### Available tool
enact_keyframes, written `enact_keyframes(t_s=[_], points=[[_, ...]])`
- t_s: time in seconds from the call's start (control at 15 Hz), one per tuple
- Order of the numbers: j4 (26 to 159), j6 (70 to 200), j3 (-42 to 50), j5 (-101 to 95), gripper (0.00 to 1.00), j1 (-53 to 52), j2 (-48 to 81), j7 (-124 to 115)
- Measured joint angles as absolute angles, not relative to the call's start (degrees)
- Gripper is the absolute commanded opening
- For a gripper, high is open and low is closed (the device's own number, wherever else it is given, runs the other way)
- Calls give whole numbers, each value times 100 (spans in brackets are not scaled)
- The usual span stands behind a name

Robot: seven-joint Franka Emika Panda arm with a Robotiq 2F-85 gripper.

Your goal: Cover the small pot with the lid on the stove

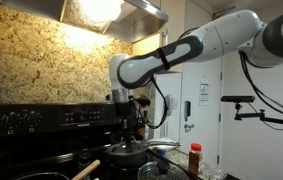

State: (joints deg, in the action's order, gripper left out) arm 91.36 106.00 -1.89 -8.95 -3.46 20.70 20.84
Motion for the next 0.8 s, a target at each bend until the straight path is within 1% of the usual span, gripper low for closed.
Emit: enact_keyframes(t_s=[0.4, 0.8], points=[[8939, 10318, 113, -896, 9, 4, 1529, 2081], [8483, 10389, 309, -896, 9, 457, 1763, 2384]])
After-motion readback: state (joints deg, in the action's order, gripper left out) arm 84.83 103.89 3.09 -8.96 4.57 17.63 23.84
